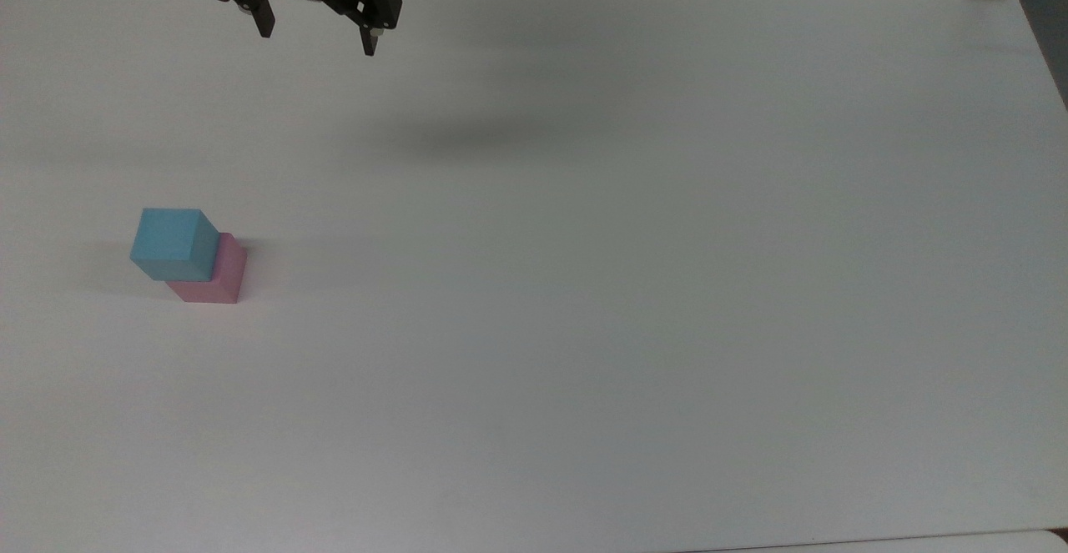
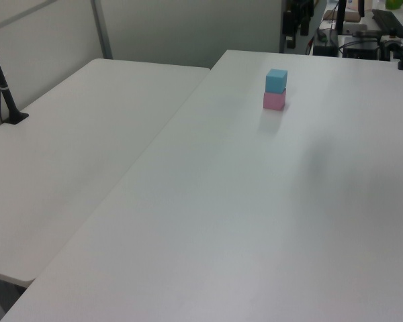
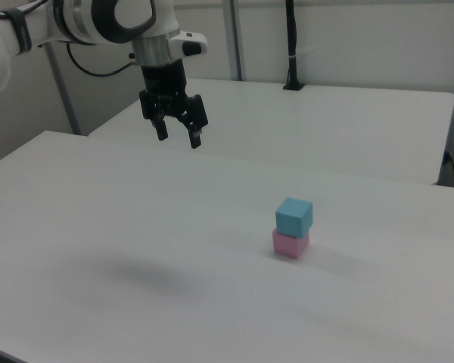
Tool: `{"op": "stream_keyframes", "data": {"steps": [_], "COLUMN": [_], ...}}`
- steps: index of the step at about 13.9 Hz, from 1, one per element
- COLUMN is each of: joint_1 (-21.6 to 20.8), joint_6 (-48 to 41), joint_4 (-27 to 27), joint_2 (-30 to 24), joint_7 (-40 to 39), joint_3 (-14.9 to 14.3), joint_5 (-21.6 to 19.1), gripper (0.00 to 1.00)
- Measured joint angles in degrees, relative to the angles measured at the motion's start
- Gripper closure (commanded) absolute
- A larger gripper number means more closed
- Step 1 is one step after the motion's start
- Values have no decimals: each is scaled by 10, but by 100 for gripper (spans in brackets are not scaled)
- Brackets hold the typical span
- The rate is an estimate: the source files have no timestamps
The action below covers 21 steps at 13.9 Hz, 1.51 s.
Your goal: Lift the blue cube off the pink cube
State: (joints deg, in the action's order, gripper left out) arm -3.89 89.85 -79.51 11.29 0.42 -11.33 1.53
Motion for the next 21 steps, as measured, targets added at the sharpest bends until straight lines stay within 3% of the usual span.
{"op": "stream_keyframes", "data": {"steps": [3,10,13,18,20,21], "joint_1": [22,151,158,156,154,153], "joint_6": [44,236,266,299,317,323], "joint_4": [-7,-13,-13,-13,-14,-14], "joint_2": [11,132,173,197,206,210], "joint_7": [-50,-133,-139,-138,-136,-134], "joint_3": [-1,-3,-1,5,7,7], "joint_5": [0,-12,-13,-13,-13,-13], "gripper": [0,0,0,0,14,30]}}
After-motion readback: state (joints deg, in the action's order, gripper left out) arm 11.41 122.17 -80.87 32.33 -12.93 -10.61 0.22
